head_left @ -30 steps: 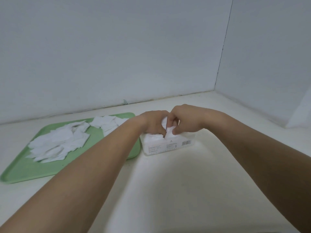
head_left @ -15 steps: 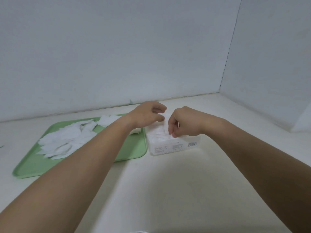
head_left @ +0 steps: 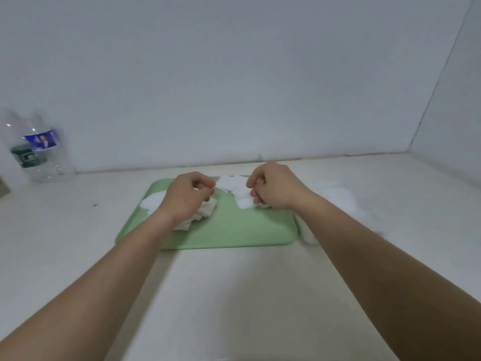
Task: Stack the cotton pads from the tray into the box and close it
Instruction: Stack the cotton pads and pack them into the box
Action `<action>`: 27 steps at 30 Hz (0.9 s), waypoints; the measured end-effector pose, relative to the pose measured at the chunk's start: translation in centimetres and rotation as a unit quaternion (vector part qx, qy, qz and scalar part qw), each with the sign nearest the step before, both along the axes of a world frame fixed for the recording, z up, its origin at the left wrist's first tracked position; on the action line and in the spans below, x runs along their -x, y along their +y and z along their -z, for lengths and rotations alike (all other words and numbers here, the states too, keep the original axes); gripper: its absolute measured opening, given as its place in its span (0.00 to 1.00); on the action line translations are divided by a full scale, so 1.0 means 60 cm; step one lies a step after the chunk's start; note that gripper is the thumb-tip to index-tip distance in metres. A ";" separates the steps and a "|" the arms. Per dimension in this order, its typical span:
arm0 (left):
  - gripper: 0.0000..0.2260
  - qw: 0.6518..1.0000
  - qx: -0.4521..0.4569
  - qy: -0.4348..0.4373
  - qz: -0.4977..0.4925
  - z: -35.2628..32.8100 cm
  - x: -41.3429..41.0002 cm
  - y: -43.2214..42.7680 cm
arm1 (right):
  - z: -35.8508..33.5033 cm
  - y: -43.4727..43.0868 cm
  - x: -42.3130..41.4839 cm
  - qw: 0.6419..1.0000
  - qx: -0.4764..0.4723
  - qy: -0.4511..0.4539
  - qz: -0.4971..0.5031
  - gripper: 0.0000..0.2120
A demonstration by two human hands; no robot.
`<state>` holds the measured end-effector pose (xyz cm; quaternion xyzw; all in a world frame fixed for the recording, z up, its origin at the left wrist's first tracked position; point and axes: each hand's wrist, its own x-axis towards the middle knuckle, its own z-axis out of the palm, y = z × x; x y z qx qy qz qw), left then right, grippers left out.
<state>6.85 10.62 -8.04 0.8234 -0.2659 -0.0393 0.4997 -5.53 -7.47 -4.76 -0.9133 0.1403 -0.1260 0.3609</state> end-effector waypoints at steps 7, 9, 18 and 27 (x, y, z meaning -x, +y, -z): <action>0.08 0.995 0.094 0.022 -0.031 0.023 -0.010 0.004 | 0.074 0.020 -0.096 0.988 0.133 0.066 0.044 0.18; 0.07 0.991 0.124 0.018 -0.035 0.024 -0.007 -0.005 | 0.081 0.018 -0.112 0.975 0.199 0.077 0.070 0.18; 0.13 0.983 0.180 -0.016 -0.027 0.032 -0.002 -0.003 | 0.114 -0.012 -0.134 0.974 0.203 0.047 0.086 0.14; 0.11 0.985 0.153 -0.072 -0.034 0.039 -0.002 0.012 | 0.087 0.013 -0.096 0.982 0.015 -0.154 0.104 0.04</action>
